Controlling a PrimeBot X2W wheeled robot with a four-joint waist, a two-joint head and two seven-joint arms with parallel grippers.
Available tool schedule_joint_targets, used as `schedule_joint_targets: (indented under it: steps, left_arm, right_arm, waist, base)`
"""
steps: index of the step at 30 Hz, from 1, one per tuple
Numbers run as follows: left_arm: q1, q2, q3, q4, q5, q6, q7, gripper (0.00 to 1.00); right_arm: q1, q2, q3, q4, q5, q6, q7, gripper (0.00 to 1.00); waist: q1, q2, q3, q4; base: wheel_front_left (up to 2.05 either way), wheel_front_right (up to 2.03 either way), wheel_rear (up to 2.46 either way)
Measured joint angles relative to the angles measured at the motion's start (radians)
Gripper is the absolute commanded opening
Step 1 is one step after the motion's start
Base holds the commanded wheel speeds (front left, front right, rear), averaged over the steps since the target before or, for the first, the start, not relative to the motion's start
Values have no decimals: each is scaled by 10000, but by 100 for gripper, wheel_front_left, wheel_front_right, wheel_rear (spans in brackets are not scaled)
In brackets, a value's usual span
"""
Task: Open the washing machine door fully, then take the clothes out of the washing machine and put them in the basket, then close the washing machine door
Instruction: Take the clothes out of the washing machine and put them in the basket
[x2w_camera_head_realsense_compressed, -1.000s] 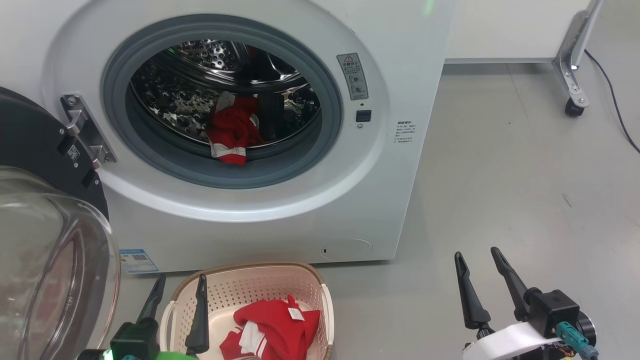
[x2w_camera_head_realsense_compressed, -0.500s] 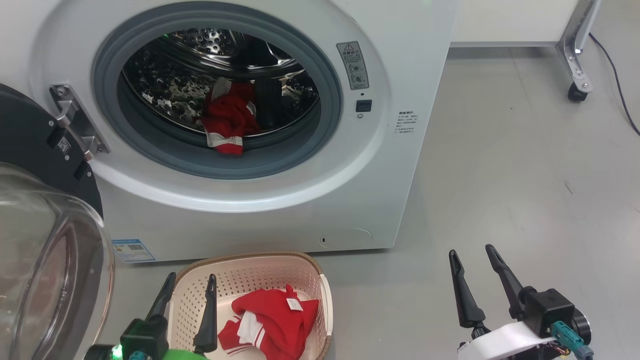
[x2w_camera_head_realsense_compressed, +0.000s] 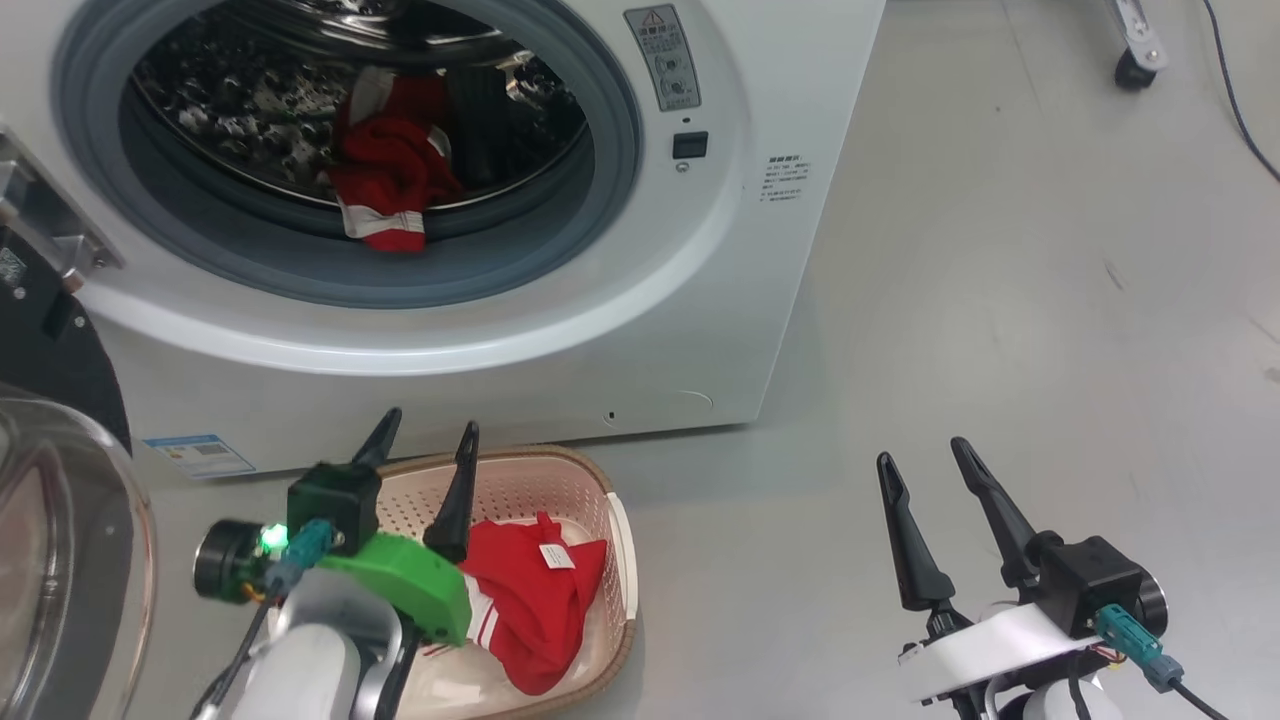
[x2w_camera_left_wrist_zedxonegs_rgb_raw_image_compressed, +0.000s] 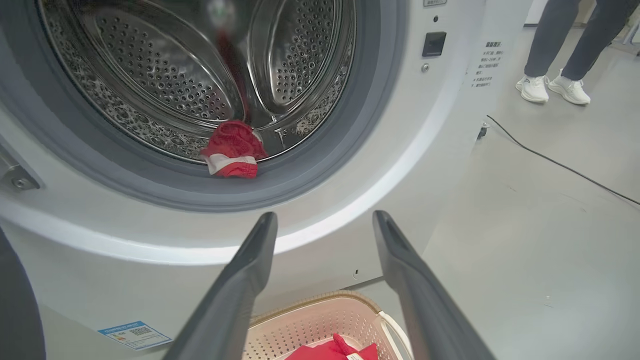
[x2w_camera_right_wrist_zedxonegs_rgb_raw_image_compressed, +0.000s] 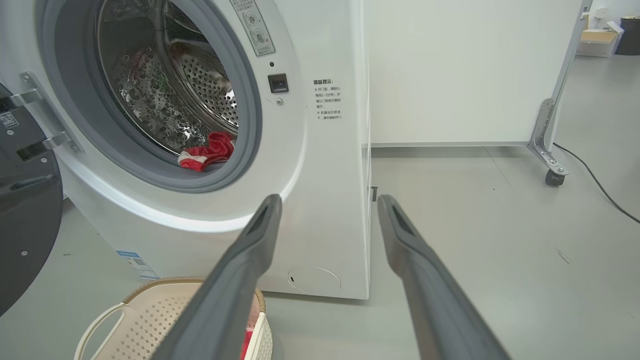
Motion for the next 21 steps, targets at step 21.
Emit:
schedule_joint_targets:
  steps: [21]
  left_arm:
    - [-5200, 1074, 583, 1902, -424, -771, 3806, 100]
  right_arm:
    - [-1661, -25, 537, -456, 711, -2, 0, 100]
  waist:
    - [1, 0, 2712, -1232]
  base:
    - [0, 0, 0]
